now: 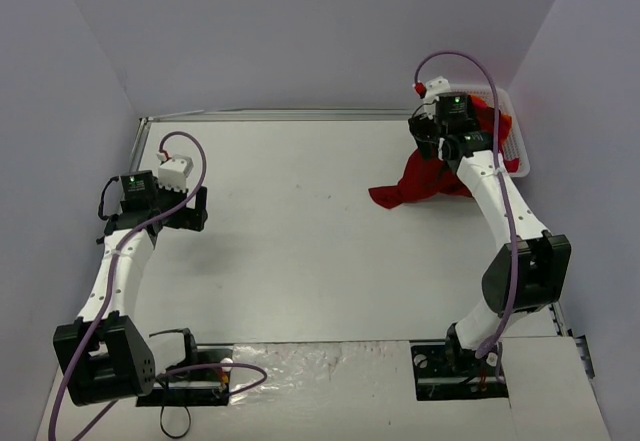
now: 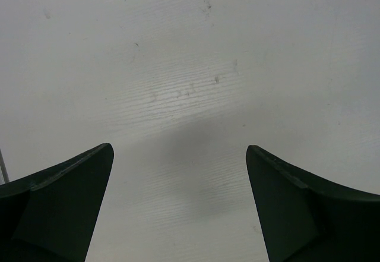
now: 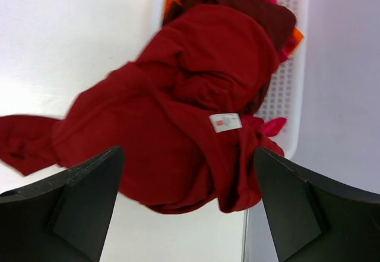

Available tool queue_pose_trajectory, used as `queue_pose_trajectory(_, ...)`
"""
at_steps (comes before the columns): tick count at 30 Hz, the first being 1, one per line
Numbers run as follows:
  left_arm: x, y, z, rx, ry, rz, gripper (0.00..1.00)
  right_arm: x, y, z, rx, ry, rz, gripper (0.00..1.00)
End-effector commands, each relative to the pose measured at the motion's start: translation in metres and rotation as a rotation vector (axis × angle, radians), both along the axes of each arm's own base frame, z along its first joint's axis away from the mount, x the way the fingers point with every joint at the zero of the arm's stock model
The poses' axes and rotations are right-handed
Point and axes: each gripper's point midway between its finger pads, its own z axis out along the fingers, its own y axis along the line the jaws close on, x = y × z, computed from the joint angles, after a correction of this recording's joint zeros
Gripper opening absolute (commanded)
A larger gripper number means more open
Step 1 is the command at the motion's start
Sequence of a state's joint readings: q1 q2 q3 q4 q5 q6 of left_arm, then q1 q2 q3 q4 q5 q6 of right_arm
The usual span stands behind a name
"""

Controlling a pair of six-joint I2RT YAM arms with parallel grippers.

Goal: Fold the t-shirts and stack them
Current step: Move the tshirt to the center of the board

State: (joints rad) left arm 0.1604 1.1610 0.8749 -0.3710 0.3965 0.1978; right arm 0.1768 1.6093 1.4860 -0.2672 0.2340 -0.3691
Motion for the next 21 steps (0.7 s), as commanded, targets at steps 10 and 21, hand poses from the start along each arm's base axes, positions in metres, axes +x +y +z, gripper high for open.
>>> queue_pose_trajectory(10,0.008,0.001,0.020,0.005,-0.038,-0.018,0.94,0.023,-0.069,-0.041,0.011,0.021,-0.230,0.87)
queue_pose_trajectory(21,0.008,0.002,0.017,0.006,-0.028,-0.019,0.94,0.031,-0.120,-0.085,0.078,0.095,-0.323,0.68)
